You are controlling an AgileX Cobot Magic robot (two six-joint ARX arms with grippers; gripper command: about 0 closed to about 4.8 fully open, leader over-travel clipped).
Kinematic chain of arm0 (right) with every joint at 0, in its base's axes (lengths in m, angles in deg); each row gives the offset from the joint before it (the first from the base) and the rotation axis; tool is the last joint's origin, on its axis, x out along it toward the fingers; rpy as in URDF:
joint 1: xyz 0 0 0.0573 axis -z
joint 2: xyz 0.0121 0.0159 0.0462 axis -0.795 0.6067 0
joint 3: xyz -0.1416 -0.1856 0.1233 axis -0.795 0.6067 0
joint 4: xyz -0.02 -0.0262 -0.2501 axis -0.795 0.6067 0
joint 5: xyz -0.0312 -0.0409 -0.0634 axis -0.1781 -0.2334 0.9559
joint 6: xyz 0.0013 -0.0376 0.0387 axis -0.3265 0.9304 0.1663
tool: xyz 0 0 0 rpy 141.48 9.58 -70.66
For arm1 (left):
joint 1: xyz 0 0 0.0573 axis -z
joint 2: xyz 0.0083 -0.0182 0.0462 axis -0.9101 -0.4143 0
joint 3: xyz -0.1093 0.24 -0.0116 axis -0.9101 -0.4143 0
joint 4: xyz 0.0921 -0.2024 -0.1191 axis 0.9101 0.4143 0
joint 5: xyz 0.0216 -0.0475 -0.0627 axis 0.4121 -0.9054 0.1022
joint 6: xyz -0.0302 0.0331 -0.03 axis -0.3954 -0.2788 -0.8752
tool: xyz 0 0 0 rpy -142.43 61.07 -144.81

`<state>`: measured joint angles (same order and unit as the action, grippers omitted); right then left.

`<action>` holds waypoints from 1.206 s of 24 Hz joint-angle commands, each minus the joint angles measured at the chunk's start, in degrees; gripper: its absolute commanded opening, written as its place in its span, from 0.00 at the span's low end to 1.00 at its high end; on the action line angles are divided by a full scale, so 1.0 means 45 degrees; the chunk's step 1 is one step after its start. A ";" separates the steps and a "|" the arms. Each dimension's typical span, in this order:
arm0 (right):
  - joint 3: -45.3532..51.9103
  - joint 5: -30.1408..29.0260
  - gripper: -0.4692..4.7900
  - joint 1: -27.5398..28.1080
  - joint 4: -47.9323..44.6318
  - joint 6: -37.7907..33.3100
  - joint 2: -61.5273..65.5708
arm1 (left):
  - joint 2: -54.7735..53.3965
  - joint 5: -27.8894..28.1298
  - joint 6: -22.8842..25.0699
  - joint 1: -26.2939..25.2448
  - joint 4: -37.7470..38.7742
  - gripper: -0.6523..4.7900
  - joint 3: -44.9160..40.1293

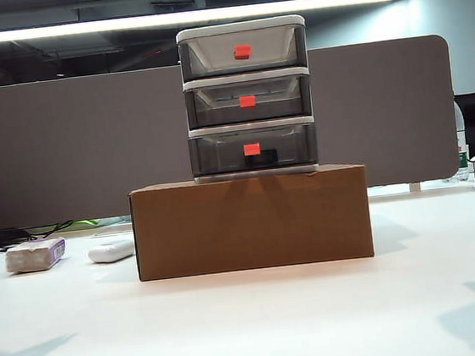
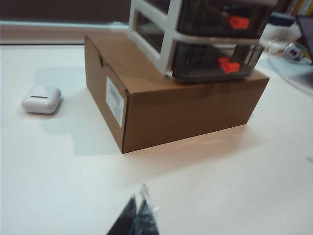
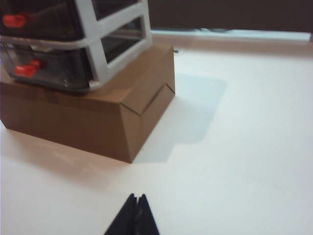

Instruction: Open the third layer of the drawer on the table, pick up the transparent tape on the table and put it in, and finally close the drawer.

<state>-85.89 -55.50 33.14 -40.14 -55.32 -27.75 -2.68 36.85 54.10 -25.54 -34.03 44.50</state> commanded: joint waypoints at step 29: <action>0.0534 -0.1836 0.08 0.3177 -0.2482 0.1248 -0.0029 | 0.0010 -0.4755 0.1477 -0.9738 -0.1753 0.11 0.0083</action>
<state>-83.83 -63.54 47.46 -49.30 -49.72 -27.75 -2.62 16.33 60.92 -68.57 -40.39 44.54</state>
